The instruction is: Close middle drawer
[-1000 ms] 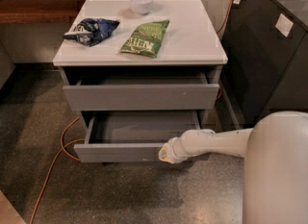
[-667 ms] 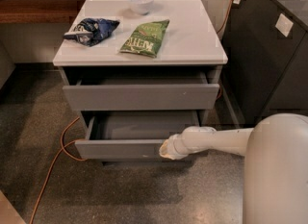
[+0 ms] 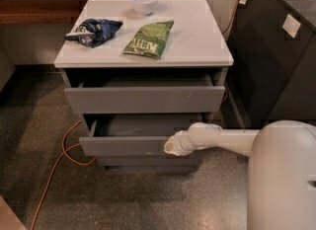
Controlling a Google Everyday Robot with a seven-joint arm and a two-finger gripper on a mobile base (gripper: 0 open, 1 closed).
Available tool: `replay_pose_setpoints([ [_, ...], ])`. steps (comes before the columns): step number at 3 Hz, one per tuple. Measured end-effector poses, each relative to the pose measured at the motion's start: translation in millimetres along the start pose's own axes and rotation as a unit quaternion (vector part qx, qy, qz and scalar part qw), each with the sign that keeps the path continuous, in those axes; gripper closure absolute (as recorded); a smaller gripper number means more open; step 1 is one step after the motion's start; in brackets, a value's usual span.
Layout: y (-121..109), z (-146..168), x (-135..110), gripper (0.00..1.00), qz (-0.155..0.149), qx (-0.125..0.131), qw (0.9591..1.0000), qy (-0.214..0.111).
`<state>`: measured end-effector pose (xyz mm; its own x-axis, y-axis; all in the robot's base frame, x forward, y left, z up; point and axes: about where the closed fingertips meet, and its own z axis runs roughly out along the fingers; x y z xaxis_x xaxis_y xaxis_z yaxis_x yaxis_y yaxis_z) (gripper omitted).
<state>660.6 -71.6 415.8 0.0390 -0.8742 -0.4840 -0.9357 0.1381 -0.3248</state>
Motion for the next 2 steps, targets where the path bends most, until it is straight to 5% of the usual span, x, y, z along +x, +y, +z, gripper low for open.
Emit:
replay_pose_setpoints([
  [2,-29,11,7,1.00,0.018,0.013,0.9997,-0.011],
])
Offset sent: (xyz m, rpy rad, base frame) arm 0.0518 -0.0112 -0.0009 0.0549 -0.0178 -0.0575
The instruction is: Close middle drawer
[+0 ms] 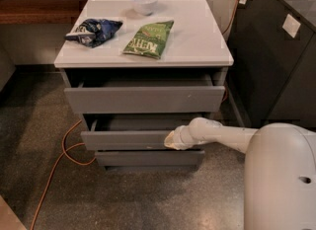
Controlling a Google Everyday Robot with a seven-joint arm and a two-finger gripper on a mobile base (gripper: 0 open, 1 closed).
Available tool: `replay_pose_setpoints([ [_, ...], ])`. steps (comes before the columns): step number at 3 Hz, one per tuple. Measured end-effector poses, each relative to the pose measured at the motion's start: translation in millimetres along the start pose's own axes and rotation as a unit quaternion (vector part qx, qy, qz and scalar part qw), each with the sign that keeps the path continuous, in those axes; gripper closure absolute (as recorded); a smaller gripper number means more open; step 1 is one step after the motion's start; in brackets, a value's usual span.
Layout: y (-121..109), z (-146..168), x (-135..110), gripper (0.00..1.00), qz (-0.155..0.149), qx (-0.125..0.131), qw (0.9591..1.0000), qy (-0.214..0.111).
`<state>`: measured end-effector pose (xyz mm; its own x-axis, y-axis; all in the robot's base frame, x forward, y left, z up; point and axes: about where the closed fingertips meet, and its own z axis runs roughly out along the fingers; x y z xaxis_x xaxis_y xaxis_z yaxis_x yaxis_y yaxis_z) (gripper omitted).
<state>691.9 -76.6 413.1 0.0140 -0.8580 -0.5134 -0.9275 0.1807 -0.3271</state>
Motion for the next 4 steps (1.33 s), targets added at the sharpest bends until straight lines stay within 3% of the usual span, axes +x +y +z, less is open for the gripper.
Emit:
replay_pose_setpoints([
  [4,-42,13,3,1.00,0.027,0.008,0.9996,-0.011],
])
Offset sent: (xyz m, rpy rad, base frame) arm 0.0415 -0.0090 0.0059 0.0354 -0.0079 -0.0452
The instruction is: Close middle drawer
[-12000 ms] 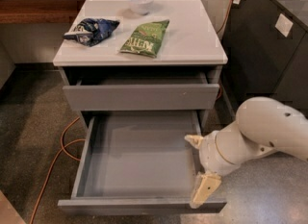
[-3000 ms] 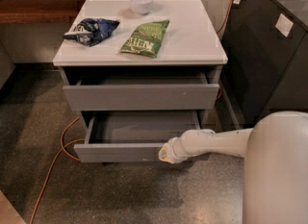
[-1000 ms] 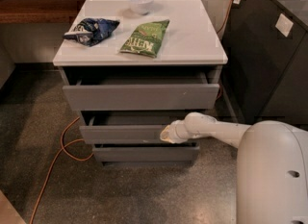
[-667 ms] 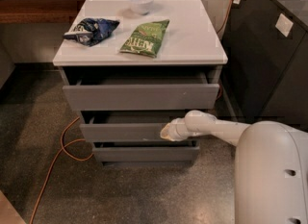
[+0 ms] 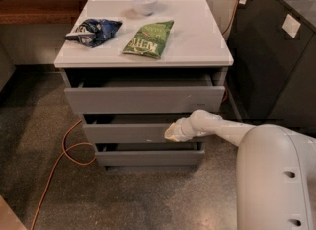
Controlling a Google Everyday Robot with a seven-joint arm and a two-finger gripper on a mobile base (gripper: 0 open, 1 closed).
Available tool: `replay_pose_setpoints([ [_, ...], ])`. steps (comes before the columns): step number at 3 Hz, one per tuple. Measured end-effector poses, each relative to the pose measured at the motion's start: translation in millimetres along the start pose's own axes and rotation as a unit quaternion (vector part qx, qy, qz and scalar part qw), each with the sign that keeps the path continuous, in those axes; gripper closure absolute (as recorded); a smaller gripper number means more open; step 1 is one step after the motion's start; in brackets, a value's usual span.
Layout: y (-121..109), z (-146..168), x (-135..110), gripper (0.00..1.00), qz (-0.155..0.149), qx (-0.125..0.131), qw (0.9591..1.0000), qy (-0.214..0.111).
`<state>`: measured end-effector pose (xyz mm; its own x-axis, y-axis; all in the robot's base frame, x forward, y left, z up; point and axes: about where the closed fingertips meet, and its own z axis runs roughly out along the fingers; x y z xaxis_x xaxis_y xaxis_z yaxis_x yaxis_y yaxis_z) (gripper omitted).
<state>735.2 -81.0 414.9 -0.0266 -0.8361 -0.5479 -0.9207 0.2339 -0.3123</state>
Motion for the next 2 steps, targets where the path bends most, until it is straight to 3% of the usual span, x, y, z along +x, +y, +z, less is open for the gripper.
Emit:
replay_pose_setpoints([
  [1,7,-3,1,1.00,0.002,-0.010,0.9999,0.001],
  [2,28,-11,-1,1.00,0.004,-0.037,0.9993,-0.002],
])
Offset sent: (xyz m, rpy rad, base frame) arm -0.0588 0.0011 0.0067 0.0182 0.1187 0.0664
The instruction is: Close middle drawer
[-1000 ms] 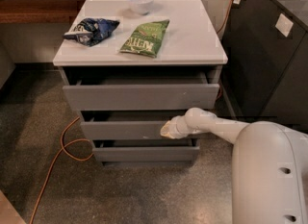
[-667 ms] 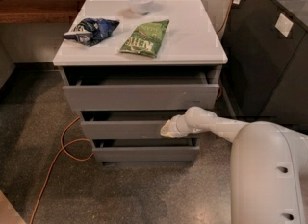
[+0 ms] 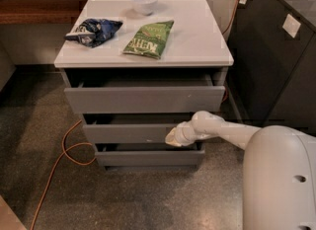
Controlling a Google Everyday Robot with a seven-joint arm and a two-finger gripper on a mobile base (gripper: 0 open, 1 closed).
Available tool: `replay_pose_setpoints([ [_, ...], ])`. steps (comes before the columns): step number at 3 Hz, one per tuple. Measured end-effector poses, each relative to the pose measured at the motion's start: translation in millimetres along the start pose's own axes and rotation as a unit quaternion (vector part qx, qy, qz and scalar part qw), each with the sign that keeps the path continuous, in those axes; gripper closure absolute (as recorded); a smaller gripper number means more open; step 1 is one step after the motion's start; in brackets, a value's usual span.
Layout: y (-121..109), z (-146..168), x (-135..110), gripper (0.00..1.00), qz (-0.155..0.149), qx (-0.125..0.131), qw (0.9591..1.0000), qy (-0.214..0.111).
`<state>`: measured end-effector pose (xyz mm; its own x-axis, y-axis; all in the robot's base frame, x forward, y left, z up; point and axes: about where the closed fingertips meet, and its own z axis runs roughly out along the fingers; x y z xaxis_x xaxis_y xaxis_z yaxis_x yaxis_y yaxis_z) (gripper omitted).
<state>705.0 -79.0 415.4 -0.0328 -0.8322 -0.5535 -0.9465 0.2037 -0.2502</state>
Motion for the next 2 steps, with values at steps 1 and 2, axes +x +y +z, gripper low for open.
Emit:
replay_pose_setpoints([
  [1,64.8,-28.0,-17.6,1.00,-0.005,-0.049,0.9986,-0.020],
  [2,67.2,-27.4,-17.5,1.00,-0.005,-0.051,0.9985,-0.019],
])
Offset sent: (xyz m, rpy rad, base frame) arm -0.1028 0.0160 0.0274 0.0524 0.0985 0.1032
